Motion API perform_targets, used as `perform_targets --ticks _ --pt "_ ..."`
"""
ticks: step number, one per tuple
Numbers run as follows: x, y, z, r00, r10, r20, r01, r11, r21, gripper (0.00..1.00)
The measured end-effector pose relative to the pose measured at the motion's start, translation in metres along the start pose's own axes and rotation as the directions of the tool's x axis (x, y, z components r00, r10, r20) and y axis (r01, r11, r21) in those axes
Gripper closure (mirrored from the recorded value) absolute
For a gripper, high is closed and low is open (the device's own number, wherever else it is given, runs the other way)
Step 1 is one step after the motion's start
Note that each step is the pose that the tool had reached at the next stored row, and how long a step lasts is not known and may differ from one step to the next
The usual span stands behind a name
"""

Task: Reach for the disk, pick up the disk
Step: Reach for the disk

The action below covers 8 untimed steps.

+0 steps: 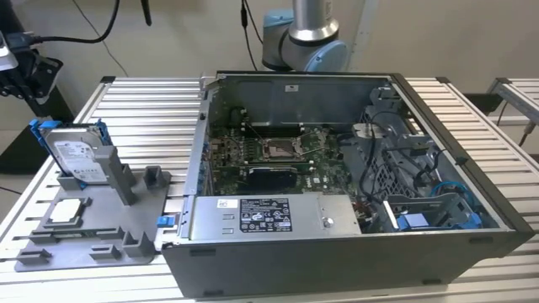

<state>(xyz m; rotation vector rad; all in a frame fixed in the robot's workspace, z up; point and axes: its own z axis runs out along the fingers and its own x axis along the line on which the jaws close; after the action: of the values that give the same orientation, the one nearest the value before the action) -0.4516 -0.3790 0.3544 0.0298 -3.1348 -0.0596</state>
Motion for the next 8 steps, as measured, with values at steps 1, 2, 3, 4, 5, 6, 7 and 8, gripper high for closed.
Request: perform_targets --ticks 1,2,3,4,5,6,7,8 --pt "-0.0027 -0.0007 0.0001 1.0 0.0 -0.003 0.0 1.0 -0.0001 1.0" --pt "-0.005 -0.0013 0.0001 1.0 0.0 -0.0059 0.0 1.0 -0.0001 1.0" --pt "-0.0073 -0.0019 0.0001 1.0 0.0 -0.0084 0.0 1.0 -0.0002 1.0" --pt "-0.0095 -0.0024 0.0001 0.9999 0.0 -0.0103 0.0 1.0 -0.0002 1.0" --pt "-0.0101 -0.0025 0.0 0.9999 0.0 -0.0105 0.0 1.0 -0.0002 1.0" --pt "-0.01 -0.0025 0.0 0.9999 0.0 -0.0106 0.0 1.0 -0.0002 1.0" --pt "-0.01 -0.0025 0.0001 0.9999 0.0 -0.0107 0.0 1.0 -0.0002 1.0" --pt "-0.0101 -0.0025 0.0001 0.9999 0.0 -0.0106 0.0 1.0 -0.0002 1.0"
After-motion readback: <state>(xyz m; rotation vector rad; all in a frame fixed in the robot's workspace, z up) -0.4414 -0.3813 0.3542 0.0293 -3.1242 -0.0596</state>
